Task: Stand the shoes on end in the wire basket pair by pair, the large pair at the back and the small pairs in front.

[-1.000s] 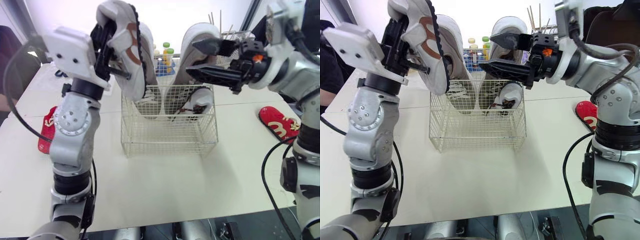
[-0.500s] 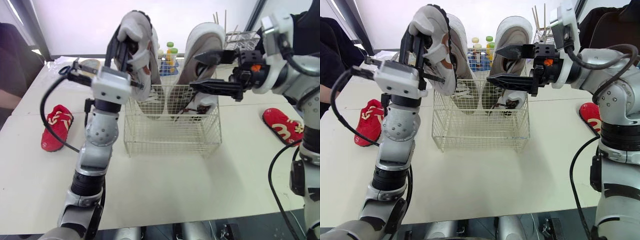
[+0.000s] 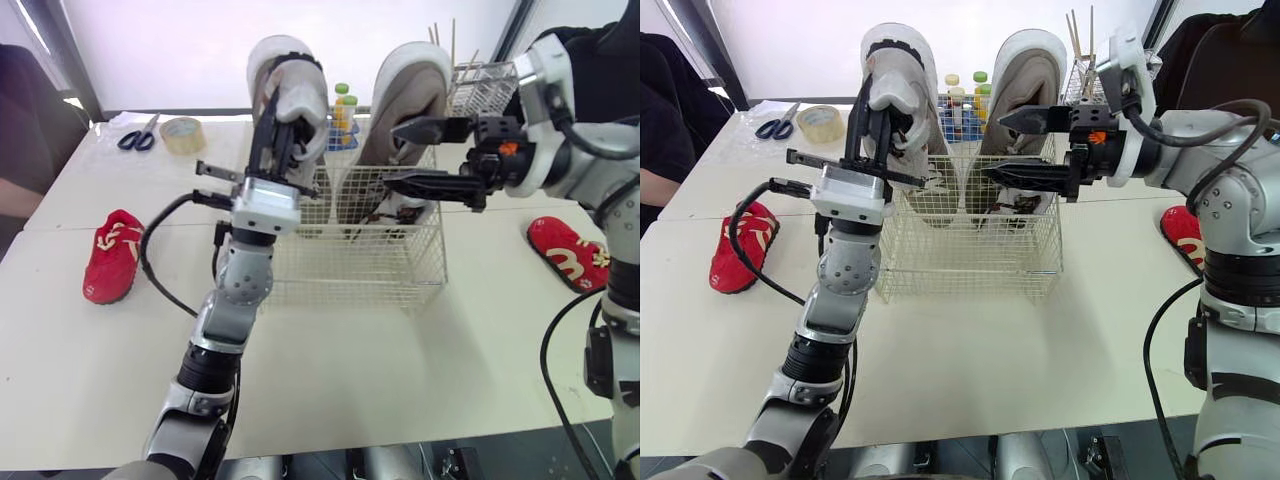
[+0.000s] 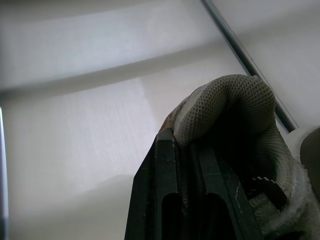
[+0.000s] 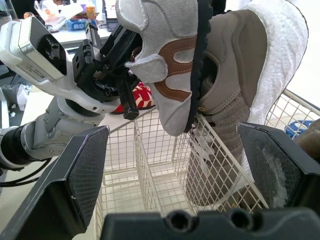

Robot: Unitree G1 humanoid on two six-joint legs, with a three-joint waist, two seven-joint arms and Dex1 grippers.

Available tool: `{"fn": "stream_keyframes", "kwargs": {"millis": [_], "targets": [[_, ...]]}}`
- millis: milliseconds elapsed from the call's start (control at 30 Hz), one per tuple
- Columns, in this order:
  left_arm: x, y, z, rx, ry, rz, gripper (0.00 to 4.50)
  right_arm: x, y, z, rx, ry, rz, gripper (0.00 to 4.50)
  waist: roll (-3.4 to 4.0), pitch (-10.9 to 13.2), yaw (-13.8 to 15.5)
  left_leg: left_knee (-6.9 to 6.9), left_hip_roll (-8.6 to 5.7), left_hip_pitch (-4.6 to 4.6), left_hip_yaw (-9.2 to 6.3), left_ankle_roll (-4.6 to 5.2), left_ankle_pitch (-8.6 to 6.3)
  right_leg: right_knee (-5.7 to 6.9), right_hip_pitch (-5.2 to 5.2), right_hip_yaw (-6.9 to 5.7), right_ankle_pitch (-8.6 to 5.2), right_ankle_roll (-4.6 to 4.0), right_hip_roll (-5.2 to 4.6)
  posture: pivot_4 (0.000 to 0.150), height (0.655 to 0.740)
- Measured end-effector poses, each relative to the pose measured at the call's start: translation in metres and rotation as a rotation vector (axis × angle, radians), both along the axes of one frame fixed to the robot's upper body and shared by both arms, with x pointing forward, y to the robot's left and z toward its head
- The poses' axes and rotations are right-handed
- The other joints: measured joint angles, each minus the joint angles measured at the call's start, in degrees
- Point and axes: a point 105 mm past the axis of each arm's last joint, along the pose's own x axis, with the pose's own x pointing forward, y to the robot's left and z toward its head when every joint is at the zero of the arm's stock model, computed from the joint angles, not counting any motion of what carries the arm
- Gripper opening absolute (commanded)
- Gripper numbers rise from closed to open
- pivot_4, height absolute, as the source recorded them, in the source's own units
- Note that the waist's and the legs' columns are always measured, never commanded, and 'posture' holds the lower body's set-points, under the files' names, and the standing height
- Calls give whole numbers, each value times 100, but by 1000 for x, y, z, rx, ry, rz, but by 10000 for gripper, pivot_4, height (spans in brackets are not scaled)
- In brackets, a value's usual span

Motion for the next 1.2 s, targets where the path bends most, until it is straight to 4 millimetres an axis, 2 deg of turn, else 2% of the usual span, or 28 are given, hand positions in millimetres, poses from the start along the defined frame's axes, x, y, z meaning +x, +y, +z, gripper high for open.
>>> {"fn": "stream_keyframes", "kwargs": {"millis": [133,300,400,633,733,900,967,1000,1200], "targets": [[-5,2,-12,-35,38,-2,584,1,5,-3,-22,10,23,45000,2,1,-2,-3,0,-1,1,1,-1,-4,-2,0,0,0,-2,1500,7400],[-6,8,-17,-53,83,22,584,0,11,7,-29,-20,46,45000,2,0,-11,-5,0,-1,1,1,-1,-4,-2,-2,-1,-1,-4,1500,7400],[-11,14,-23,-86,117,36,584,1,13,6,-40,-11,56,45000,4,-1,-11,-13,0,-1,3,1,-2,-13,-2,-2,-1,-1,-6,1500,7400],[-5,22,-52,-67,235,66,584,2,18,6,-38,-9,71,45000,7,-1,-16,-20,0,-1,3,1,-2,-14,-6,-3,-2,-4,-7,1500,7400],[3,27,-71,-54,301,90,584,3,19,5,-31,-9,76,45000,8,-1,-19,-25,0,-2,4,1,-2,-15,-8,-3,-2,-4,-8,1500,7400],[2,30,-76,-38,301,86,584,5,21,5,-17,-11,82,45000,12,-3,-19,-30,0,-1,7,0,-2,-16,-10,-3,-2,-4,-10,1500,7400],[0,30,-79,-27,300,80,7266,5,21,5,-18,-13,80,45000,16,-6,-20,-32,0,-1,7,0,-2,-17,-10,-3,-4,-6,-11,1500,7400],[-1,31,-81,-24,304,73,9241,5,21,5,-19,-16,78,45000,24,-11,-21,-34,0,0,10,0,-2,-17,-10,-3,-10,-18,-14,1500,7400],[-3,34,-86,-1,332,45,38411,6,21,6,-20,-32,75,45000,46,-23,-22,-44,1,0,26,0,-1,-18,-11,-9,-13,-22,-29,1500,7400]]}}
